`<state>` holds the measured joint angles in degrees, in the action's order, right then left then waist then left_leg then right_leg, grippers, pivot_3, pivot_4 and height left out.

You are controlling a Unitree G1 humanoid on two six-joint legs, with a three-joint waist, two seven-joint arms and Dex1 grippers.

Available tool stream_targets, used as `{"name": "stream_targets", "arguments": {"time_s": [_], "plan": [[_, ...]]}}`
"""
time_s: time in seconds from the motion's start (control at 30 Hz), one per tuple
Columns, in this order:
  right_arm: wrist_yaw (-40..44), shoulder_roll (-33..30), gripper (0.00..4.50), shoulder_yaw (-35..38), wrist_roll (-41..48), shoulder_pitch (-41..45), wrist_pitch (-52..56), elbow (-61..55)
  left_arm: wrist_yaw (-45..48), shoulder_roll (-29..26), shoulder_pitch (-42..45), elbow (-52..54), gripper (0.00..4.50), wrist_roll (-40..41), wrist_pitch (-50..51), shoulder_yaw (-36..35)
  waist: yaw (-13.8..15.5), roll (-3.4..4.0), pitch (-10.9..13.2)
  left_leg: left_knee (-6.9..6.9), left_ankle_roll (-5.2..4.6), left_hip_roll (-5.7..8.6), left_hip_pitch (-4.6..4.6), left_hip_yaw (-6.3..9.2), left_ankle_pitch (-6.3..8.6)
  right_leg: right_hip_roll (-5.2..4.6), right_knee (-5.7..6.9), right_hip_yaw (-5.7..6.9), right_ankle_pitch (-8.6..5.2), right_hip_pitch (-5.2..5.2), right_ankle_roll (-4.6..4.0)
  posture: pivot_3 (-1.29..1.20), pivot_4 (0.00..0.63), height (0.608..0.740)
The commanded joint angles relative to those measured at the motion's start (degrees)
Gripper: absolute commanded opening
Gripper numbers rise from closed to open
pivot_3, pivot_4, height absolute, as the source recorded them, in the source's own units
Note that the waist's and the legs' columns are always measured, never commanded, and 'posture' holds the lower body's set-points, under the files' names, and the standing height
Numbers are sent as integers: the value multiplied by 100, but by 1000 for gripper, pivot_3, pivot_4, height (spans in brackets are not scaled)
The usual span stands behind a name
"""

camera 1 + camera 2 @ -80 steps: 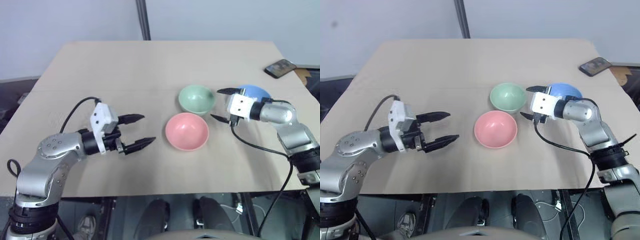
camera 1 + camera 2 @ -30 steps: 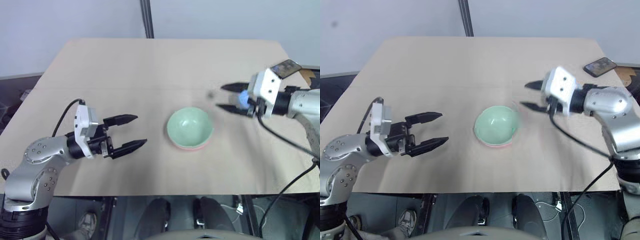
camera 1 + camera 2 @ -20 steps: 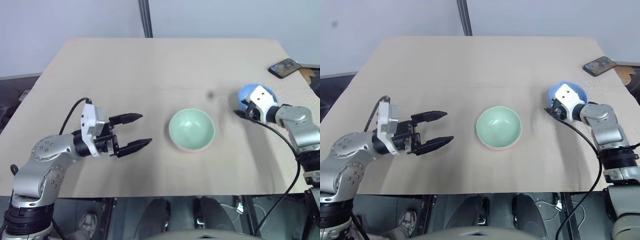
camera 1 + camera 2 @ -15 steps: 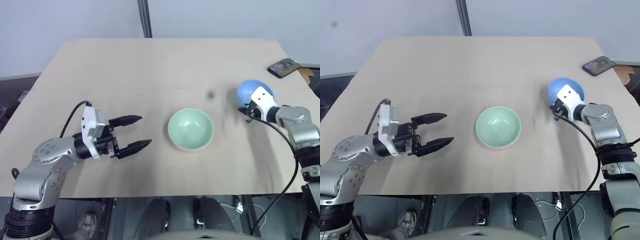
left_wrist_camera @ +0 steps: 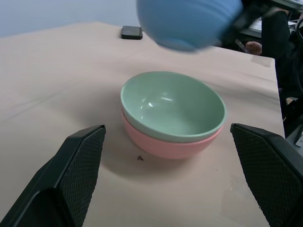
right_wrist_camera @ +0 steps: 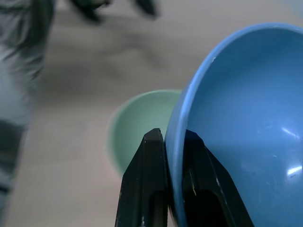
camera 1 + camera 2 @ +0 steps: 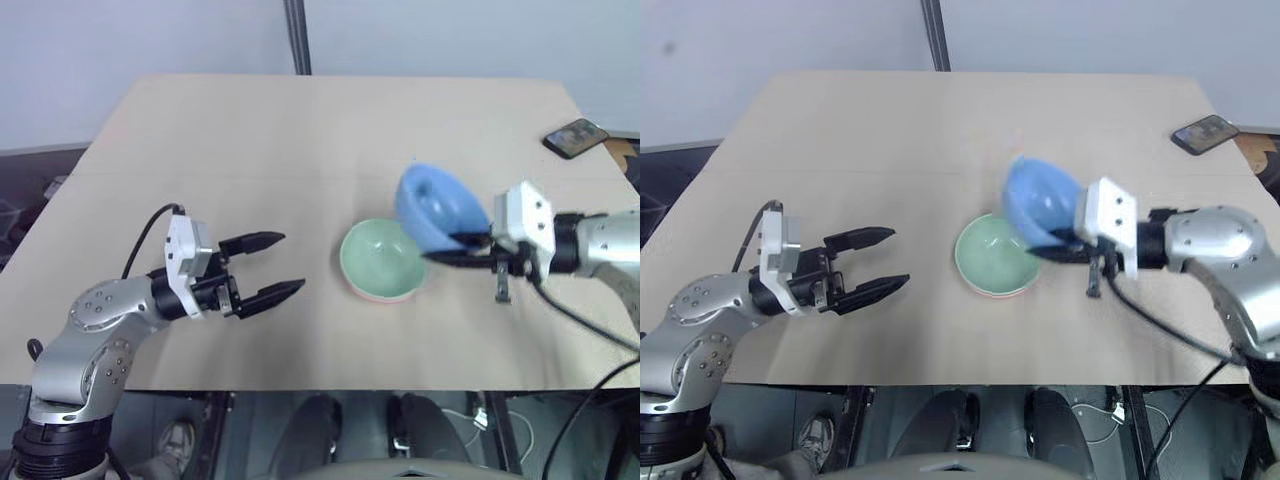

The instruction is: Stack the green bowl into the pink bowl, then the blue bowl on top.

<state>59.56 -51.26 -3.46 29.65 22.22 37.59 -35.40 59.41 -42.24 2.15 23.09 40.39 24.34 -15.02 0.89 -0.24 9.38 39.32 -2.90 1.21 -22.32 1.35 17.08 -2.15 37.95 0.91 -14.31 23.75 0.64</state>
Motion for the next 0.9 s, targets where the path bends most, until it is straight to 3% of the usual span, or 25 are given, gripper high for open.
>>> {"name": "stream_targets", "arguments": {"time_s": [0.03,0.07,0.2,0.4,0.5,0.63,0.77,0.9], "plan": [[-468,308,71,-645,-461,120,46,-168,-73,5,151,50,4500,-33,-92,6,-7,-2,-1,3,0,0,0,0,0,0,1,0,0,0,0,0,150,740],[-576,427,71,-845,-588,195,69,-102,-82,7,158,59,4500,-36,-87,16,-9,-2,-1,4,2,0,1,0,-3,0,2,0,0,0,0,0,150,740],[-717,632,1643,-1244,-1067,285,-152,151,-149,18,142,100,4500,-65,-91,22,-12,-2,-1,4,32,-1,5,0,-23,5,7,0,2,1,-4,0,150,740],[-1228,1111,4451,-197,-262,377,374,-201,-207,28,49,143,4500,-122,-119,48,-8,-2,-1,3,31,0,-5,3,-23,6,2,4,3,4,-3,0,150,740],[-1463,1184,4451,874,534,222,792,-357,-225,20,-119,214,4500,-189,-141,86,-8,-2,-1,-1,31,0,-7,5,-23,7,0,4,3,6,-3,0,150,740],[-1548,1002,4451,1713,1060,-304,1030,-323,-107,-64,-285,246,4500,-64,-63,27,10,-6,-3,-4,25,2,-8,8,-19,3,-6,7,2,3,-4,0,150,740],[-1641,817,4451,2481,935,-1334,861,-213,-279,12,-425,377,4500,-264,-246,-29,2,-5,-4,-4,24,1,-8,6,-18,2,-1,7,2,3,-4,0,150,740],[-1078,509,4451,3024,587,-2556,249,44,-298,-55,-758,528,4500,-287,-254,-143,3,-4,-4,-4,23,1,-7,4,-18,2,0,7,2,2,-3,0,150,740]]}}
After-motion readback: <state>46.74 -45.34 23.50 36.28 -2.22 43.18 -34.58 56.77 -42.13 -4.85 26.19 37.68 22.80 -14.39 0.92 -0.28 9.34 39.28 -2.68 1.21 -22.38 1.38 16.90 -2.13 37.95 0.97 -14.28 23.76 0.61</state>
